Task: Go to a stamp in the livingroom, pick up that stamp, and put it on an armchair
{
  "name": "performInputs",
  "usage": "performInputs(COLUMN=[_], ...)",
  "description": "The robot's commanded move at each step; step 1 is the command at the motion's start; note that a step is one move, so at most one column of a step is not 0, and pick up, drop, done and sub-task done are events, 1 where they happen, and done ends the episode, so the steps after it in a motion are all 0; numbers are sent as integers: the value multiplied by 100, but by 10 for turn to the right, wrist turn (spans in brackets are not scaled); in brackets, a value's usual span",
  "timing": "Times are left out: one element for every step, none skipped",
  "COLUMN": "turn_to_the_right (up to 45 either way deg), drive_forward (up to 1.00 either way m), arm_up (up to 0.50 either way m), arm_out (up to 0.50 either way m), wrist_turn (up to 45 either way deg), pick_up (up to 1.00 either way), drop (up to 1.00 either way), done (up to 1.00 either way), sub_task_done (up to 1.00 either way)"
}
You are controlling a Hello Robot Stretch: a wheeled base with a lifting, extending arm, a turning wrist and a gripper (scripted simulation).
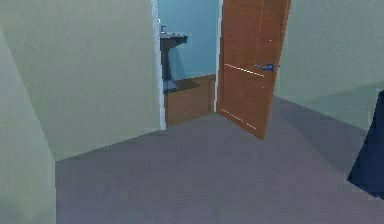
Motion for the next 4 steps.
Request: performInputs(turn_to_the_right=[30, 0, 0, 0], drive_forward=[0, 100, 100, 55], arm_up=[0, 0, 0, 0], arm_out=[0, 0, 0, 0], wrist_turn=[0, 0, 0, 0], pick_up=[0, 0, 0, 0], drop=[0, 0, 0, 0], done=[0, 0, 0, 0], sub_task_done=[0, 0, 0, 0])
